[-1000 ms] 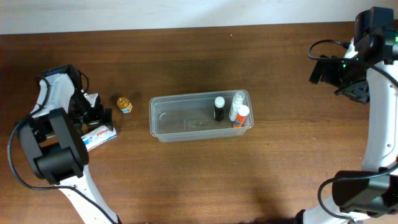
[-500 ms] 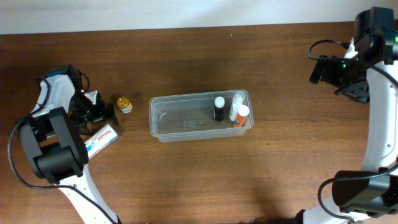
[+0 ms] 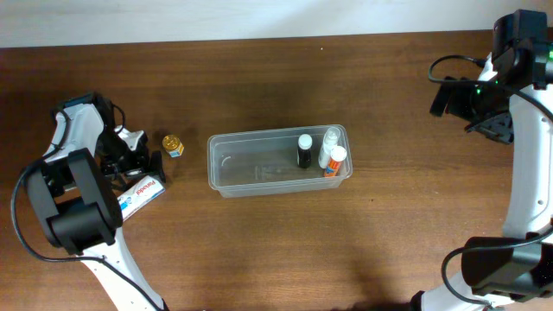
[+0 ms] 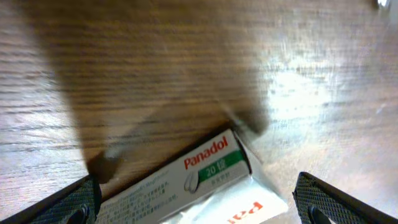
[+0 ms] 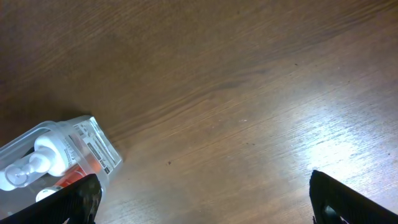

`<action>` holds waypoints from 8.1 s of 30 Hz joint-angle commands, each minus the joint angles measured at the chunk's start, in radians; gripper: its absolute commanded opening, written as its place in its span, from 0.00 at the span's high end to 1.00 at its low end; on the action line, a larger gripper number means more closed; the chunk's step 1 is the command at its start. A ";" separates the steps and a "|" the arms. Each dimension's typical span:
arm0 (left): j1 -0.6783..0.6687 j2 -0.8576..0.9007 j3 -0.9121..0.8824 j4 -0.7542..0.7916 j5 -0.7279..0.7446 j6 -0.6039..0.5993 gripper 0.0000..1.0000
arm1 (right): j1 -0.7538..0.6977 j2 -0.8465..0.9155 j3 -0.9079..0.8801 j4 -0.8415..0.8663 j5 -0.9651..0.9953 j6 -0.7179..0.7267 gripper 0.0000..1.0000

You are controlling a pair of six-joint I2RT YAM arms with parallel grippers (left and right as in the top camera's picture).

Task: Pack container
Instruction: 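Close the left gripper on the Panadol box, then lift the Panadol box and swing it up toward the container, then lower the Panadol box into the left end of the container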

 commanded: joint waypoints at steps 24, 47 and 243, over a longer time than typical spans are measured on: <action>-0.011 0.029 -0.159 0.092 0.017 0.135 0.01 | -0.002 -0.003 0.005 0.000 0.009 0.006 0.02; 0.006 0.029 -0.238 0.348 -0.150 -0.085 0.01 | -0.002 -0.003 0.005 0.000 0.009 0.006 0.02; -0.597 0.402 0.756 0.017 0.068 0.755 0.08 | -0.002 -0.003 0.005 0.000 0.009 0.006 0.02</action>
